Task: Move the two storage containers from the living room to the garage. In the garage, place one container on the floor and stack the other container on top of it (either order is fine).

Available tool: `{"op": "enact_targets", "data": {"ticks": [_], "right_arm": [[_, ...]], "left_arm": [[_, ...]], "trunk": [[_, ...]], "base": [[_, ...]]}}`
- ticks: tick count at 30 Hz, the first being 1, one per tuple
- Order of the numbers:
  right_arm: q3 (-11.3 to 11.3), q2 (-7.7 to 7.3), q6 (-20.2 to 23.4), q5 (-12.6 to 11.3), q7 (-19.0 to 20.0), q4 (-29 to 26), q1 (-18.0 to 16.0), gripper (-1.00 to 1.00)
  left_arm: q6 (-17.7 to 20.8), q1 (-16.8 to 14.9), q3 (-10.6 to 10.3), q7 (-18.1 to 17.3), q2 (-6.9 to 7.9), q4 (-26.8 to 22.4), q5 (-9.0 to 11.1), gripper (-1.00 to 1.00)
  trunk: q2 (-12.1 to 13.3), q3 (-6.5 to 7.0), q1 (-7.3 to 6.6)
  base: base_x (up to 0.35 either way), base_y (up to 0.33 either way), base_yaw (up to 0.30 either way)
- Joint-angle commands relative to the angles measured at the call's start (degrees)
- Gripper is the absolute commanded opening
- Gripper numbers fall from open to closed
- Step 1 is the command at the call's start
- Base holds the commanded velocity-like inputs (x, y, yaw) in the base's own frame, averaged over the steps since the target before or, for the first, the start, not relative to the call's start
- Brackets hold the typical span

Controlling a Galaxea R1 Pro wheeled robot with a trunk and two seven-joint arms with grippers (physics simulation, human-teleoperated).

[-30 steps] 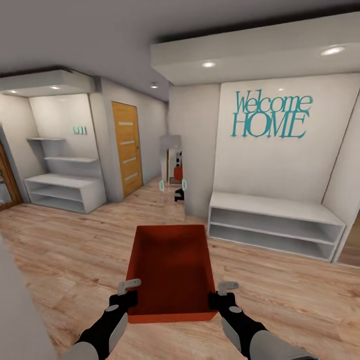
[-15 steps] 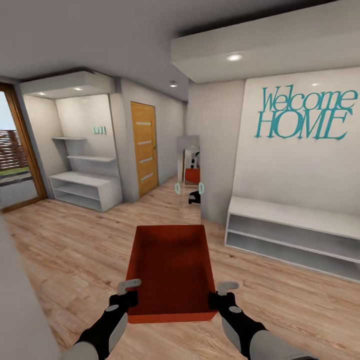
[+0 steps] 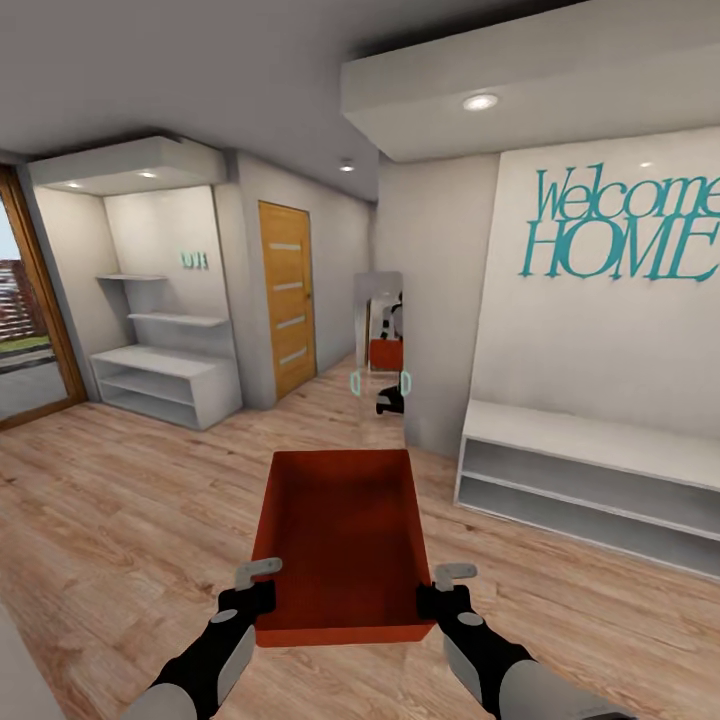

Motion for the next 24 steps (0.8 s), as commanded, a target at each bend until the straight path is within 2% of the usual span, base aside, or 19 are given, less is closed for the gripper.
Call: {"op": "enact_targets", "data": {"ticks": [1, 14, 24], "right_arm": [[-0.46, -0.53, -0.19, -0.56, -0.46, 0.23, 0.01, -1.0], [-0.49, -0.53, -0.25, -0.56, -0.46, 0.23, 0.03, -1.0], [-0.49, -0.53, -0.28, -0.56, -0.52, 0.23, -0.01, -1.0]], "left_arm": [[0.04, -0.02, 0.88, 0.31, 1.19, -0.31, -0.51, -1.0], [0.04, -0.02, 0.86, 0.31, 1.23, -0.31, -0.51, -1.0], [0.02, -0.02, 0.91, 0.31, 1.16, -0.31, -0.51, -1.0]], "trunk": [[-0.04, -0.02, 0.05], [-0.04, -0.02, 0.05], [-0.04, -0.02, 0.05]], "base": [[0.321, 0.0, 0.0], [0.321, 0.0, 0.01], [0.321, 0.0, 0.237]]}}
